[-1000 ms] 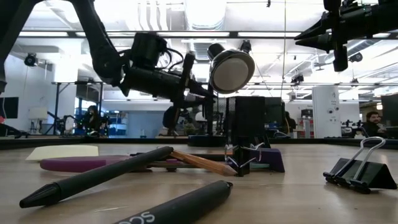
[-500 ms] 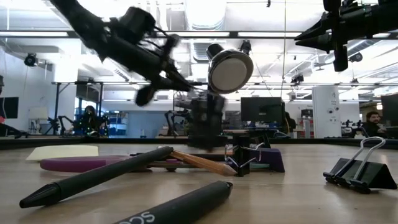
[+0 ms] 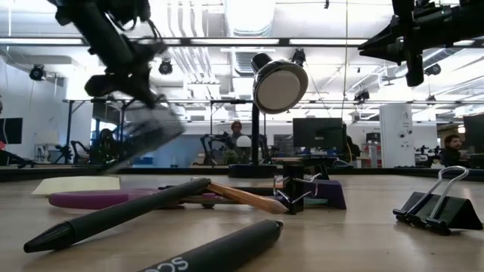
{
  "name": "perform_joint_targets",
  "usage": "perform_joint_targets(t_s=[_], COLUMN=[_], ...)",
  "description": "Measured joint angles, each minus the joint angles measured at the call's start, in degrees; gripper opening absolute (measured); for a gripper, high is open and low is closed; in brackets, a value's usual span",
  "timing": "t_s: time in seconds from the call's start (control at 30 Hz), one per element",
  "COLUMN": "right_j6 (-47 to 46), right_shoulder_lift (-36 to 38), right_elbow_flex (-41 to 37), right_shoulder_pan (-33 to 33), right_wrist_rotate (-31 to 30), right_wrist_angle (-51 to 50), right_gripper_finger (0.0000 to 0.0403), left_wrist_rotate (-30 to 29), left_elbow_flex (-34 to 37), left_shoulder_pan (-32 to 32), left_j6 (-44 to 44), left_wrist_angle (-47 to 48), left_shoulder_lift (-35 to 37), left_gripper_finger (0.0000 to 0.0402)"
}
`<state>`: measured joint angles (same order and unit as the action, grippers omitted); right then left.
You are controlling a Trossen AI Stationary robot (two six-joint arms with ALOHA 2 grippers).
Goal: Pick and place office supplies into organizer
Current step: Prepare the black desk organizer
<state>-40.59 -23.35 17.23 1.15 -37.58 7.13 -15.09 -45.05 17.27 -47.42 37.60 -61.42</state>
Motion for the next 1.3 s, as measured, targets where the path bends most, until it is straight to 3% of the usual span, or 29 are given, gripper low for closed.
perform_joint_targets(t_s=[0.13,0.4,0.57,0.8,1.03,1.17,1.3], right_j6=[-1.59,-3.47,-4.45,-4.43,-4.25,-4.42,-4.44], right_shoulder_lift=[-0.23,-3.32,-5.06,-6.86,-8.42,-9.96,-12.06], right_elbow_flex=[0.0,0.0,0.0,0.0,0.0,0.0,-0.02], right_shoulder_pan=[0.01,-0.01,-0.02,-0.02,-0.02,-0.02,0.0], right_wrist_rotate=[-0.05,0.13,3.52,6.79,8.61,9.16,9.18], right_wrist_angle=[0.06,0.89,0.79,0.83,1.01,1.55,3.22], right_gripper_finger=[0.0043,0.0043,0.0043,0.0043,0.0043,0.0043,0.0043], left_wrist_rotate=[0.66,3.41,2.82,3.91,4.14,4.01,1.84], left_elbow_flex=[-4.68,-14.25,-16.73,-17.24,-18.49,-17.44,-15.99], left_shoulder_pan=[0.0,-1.42,-2.51,-4.22,-4.74,-4.74,-4.74], left_j6=[1.23,7.27,9.03,6.32,4.66,4.12,-0.27], left_wrist_angle=[6.5,10.2,15.11,14.5,18.28,23.5,35.8], left_shoulder_lift=[-4.2,-15.94,-21.12,-19.44,-10.19,-3.94,-2.2], left_gripper_finger=[0.0005,0.0002,0.0011,0.0092,0.0171,0.0179,0.014])
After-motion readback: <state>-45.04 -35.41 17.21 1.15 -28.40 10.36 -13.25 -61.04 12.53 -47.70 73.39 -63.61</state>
